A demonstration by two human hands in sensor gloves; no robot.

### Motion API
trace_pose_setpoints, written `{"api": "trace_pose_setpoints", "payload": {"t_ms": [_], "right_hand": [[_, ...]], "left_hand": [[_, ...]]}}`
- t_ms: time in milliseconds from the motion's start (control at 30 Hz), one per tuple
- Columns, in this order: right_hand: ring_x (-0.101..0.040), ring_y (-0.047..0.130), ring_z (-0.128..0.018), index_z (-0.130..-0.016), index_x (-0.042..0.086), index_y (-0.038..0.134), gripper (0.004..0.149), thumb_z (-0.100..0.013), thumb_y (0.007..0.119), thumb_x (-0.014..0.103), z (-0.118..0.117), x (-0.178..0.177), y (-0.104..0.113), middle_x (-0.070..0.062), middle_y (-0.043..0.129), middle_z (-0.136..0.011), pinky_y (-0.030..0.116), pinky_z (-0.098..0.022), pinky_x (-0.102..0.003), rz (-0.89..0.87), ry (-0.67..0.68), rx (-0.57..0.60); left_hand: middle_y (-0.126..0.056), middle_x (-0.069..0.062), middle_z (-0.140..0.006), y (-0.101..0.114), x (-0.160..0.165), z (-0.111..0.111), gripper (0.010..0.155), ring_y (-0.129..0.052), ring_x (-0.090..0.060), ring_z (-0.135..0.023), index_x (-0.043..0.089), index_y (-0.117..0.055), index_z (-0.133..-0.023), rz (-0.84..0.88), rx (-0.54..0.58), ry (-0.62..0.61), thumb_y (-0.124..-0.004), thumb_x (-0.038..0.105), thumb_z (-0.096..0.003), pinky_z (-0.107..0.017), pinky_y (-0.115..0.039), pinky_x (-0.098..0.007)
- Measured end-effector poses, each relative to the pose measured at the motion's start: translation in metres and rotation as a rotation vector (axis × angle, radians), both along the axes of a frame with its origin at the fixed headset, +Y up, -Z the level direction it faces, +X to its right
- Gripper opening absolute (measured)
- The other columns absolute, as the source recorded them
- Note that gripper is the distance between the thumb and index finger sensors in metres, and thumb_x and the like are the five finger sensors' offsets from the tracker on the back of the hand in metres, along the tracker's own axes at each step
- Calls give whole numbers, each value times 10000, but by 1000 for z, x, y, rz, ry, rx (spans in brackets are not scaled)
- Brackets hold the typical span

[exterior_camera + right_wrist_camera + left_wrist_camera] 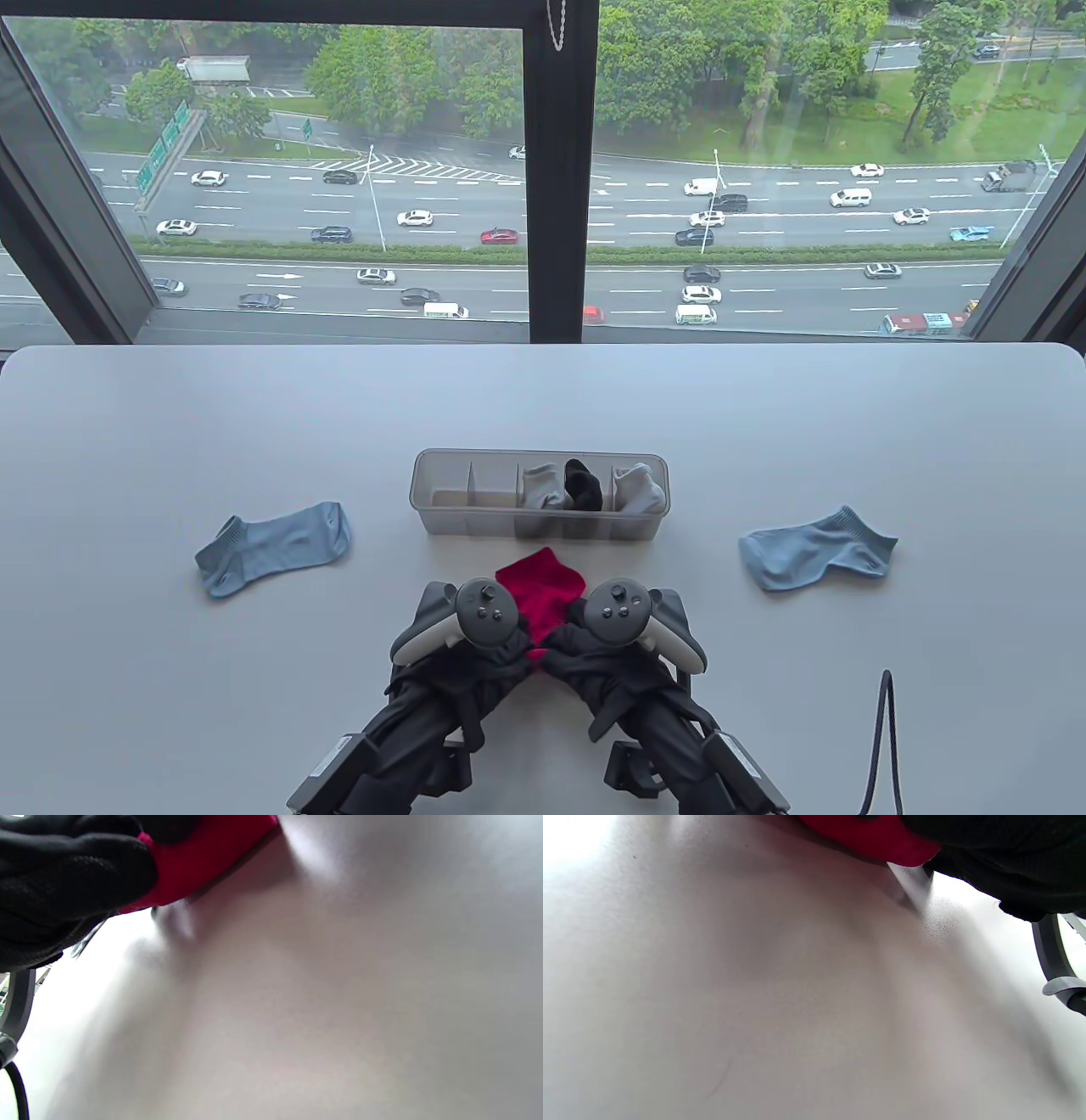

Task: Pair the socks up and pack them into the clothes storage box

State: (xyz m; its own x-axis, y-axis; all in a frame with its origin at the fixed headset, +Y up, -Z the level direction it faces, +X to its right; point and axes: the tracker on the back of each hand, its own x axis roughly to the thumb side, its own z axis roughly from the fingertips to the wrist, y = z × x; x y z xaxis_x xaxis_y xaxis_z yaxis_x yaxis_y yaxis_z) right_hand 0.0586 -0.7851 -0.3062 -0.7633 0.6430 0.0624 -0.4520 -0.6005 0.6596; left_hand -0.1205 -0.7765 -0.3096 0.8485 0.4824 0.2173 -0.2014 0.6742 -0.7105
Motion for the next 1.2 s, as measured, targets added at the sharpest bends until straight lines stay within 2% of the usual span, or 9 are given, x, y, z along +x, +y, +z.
{"api": "trace_pose_setpoints", "payload": {"t_ms": [233, 333, 433, 567, 733, 800, 1000, 1167, 1200], "right_hand": [[-474, -60, -985, -929, 108, 700, 402, -676, 507, 354, -2, 3, 2, -232, 92, -1166, -5, -609, -675, -57, -55, -18], [-462, -42, -993, -898, 75, 729, 399, -685, 517, 339, -2, 6, 2, -229, 123, -1168, 2, -622, -661, -81, -82, -26], [-460, -36, -996, -916, 66, 707, 414, -681, 507, 342, -2, 6, 2, -232, 133, -1167, 6, -625, -658, -84, -85, -23], [-479, -99, -963, -1126, 131, 355, 640, -619, 582, 448, 0, 5, 0, -257, 40, -1147, -32, -599, -658, -82, -11, -31], [-508, -44, -974, -1022, 170, 576, 442, -627, 557, 367, 0, 4, 2, -264, 99, -1154, 25, -615, -684, -38, -20, 16], [-507, -68, -966, -1008, 157, 592, 435, -634, 524, 368, 0, 4, 2, -269, 94, -1150, 2, -602, -683, -81, -35, -6], [-484, -72, -971, -959, 97, 644, 436, -653, 479, 360, -2, 7, 1, -257, 121, -1149, -10, -602, -664, -113, -67, -29], [-515, -67, -963, -1138, 177, 308, 631, -622, 560, 442, -2, 8, 3, -300, 73, -1141, 7, -604, -685, -128, -40, -16], [-518, -65, -962, -1107, 244, 368, 545, -628, 553, 424, -2, 9, 4, -299, 78, -1142, 14, -602, -690, -122, -33, -14]], "left_hand": [[-189, -126, -1146, 1, 6, 0, 444, -154, -399, -1067, 69, -535, -872, -50, 63, 6, -686, 335, -551, -757, -178, -688], [-294, -198, -1163, 7, 5, 3, 586, -275, -467, -1080, 263, -348, -1037, 0, 179, 43, -694, 319, -568, -747, -282, -738], [-484, -241, -1150, 14, 6, 2, 448, -454, -519, -1054, 156, -629, -1013, 25, 231, 56, -690, 266, -583, -751, -385, -727], [-389, -200, -1162, 8, 3, 1, 451, -348, -480, -1078, 31, -619, -1000, 16, 171, 38, -582, 238, -600, -761, -331, -716], [-230, -200, -1165, 3, 3, 0, 483, -200, -469, -1072, 9, -523, -984, 30, 82, 8, -494, 298, -599, -753, -226, -703], [-163, -192, -1154, 1, 3, 0, 540, -154, -460, -1067, 46, -461, -970, 24, 60, 10, -595, 398, -582, -753, -190, -693], [-232, -168, -1166, 6, 10, 4, 539, -222, -456, -1088, 153, -474, -1034, -27, 218, 37, -673, 351, -574, -777, -269, -697], [-313, -179, -1156, 10, 7, 2, 458, -274, -467, -1086, 24, -590, -929, 7, 210, 39, -599, 321, -580, -779, -319, -694], [-289, -187, -1150, 9, 6, 1, 468, -257, -474, -1081, 15, -571, -921, 11, 201, 40, -586, 334, -580, -776, -312, -693]]}}
